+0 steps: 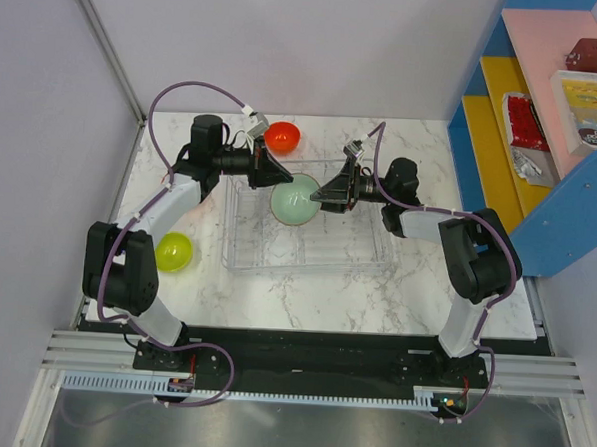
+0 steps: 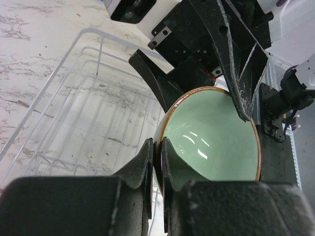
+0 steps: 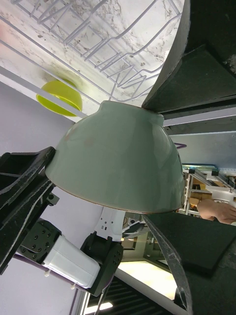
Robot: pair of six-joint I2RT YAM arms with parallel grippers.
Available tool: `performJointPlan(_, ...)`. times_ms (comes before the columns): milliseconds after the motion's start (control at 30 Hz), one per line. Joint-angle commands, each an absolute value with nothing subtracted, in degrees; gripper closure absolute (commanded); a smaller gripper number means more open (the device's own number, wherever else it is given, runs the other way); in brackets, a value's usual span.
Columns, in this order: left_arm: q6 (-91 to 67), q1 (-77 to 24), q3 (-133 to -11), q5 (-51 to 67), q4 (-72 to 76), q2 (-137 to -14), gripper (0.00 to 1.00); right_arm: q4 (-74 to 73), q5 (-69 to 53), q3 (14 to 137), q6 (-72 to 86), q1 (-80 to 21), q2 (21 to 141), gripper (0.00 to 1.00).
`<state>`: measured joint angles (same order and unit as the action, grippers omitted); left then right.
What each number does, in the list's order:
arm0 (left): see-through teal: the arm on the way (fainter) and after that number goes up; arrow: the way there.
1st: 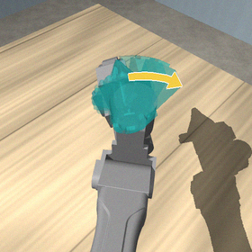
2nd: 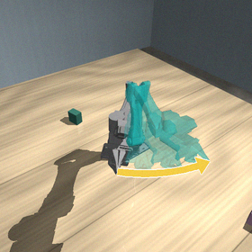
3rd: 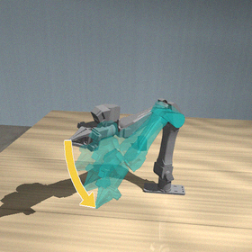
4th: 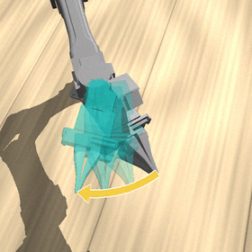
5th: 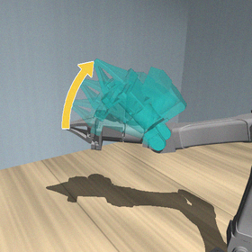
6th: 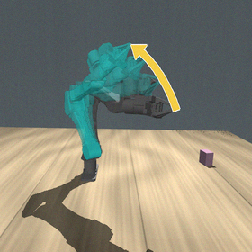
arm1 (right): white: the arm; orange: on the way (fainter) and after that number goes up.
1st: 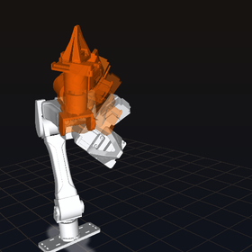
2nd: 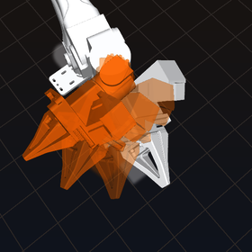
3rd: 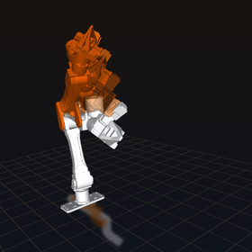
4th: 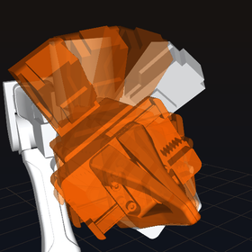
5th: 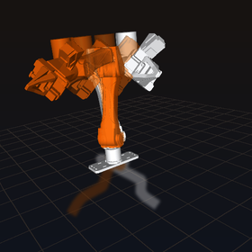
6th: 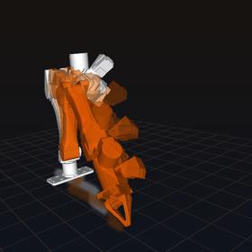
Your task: Load the bowls into the dish rack
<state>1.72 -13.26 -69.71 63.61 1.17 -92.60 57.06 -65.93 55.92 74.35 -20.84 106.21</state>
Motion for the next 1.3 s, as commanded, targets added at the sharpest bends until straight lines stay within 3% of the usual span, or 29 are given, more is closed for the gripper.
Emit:
performJointPlan(0, -1.05, -13.8, -69.08, 65.13, 5.36, -89.21, 0.98, 62.75, -65.74, 56.51, 76.55, -21.27, 106.35, 0.14)
performJointPlan(667, -1.14, -13.89, -65.3, 63.63, 8.44, -87.19, 0.98, 64.86, -66.36, 56.69, 79.37, -20.39, 107.84, 0.19)
performJointPlan(767, -1.23, -14.06, -65.04, 63.63, 8.88, -87.19, 0.98, 64.95, -66.36, 56.69, 79.37, -20.39, 107.93, 0.24)
performJointPlan(867, -1.23, -14.15, -64.86, 63.63, 8.96, -87.28, 0.98, 65.04, -66.09, 56.51, 79.37, -20.39, 108.02, 0.47)
performJointPlan(900, -1.23, -14.24, -64.86, 63.72, 9.05, -87.36, 0.98, 65.04, -65.92, 56.51, 79.37, -20.39, 107.93, 0.69)
performJointPlan(1000, -1.32, -14.24, -64.95, 63.9, 9.05, -87.71, 0.98, 65.04, -65.92, 56.51, 79.28, -20.39, 107.93, 1.0)
performJointPlan(1200, -2.46, -14.24, -65.74, 64.07, 9.14, -88.94, 0.98, 61.54, -65.13, 56.34, 76.39, -20.39, 107.49, 1.0)
performJointPlan(1267, -2.9, -14.24, -66.44, 63.81, 9.14, -89.38, 0.91, 57.42, -64.69, 56.25, 74.19, -20.39, 107.4, 1.0)
